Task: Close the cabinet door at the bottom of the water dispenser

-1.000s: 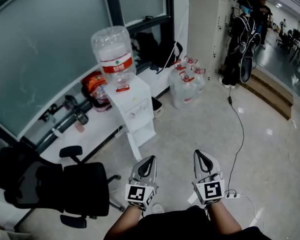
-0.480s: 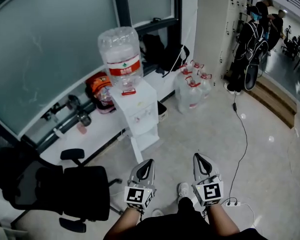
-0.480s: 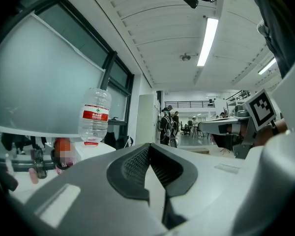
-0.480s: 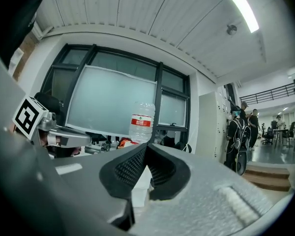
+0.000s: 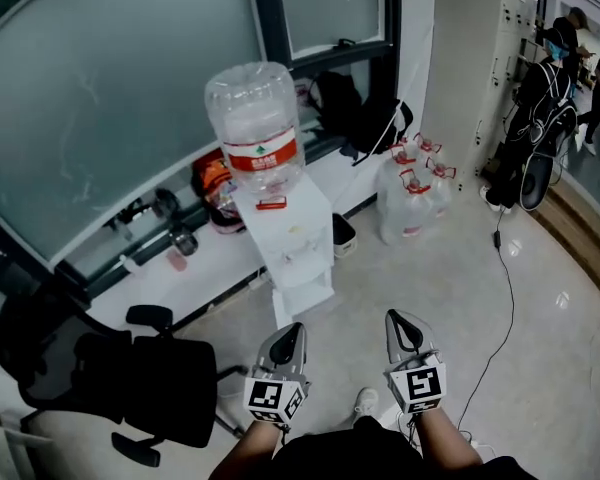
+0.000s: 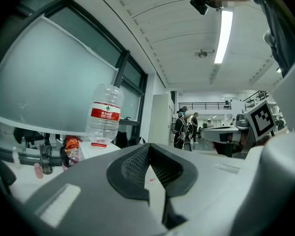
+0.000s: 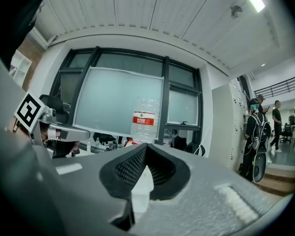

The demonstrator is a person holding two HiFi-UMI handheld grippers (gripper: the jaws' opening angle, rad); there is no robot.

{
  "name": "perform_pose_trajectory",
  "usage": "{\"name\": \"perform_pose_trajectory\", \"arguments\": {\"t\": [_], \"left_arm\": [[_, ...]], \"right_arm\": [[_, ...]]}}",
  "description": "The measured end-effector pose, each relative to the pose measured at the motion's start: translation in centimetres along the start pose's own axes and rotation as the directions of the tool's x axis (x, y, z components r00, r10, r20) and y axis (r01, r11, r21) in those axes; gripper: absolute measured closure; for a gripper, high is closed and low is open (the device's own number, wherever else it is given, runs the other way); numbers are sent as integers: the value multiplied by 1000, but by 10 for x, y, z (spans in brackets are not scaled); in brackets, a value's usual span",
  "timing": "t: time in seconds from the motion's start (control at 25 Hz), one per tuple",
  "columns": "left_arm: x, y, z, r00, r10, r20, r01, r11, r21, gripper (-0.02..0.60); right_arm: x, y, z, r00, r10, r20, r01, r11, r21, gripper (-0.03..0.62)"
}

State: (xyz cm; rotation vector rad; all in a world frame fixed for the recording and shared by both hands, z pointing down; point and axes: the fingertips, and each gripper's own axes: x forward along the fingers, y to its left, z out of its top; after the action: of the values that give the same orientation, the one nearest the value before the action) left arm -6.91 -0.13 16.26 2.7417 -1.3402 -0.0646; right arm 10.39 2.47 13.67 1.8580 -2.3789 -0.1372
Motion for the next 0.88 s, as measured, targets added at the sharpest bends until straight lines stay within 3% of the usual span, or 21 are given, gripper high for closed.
{"name": "perform_pose_trajectory", "arguments": {"t": [0.16,0.32,0.88], "left_arm": [[23,3,-5,999,48,-18,-48,999,8,563],[36,13,-6,993,122,-4,-122,992,-34,563],[51,35,-40,950,306,-66,-308,951,-22,563]], "right_arm": [[29,-18,-2,999,48,7,-48,999,4,591],[49,-31,-13,995,101,-10,-101,995,17,591],[97,-49,-37,963,268,-33,-267,963,22,591]]}}
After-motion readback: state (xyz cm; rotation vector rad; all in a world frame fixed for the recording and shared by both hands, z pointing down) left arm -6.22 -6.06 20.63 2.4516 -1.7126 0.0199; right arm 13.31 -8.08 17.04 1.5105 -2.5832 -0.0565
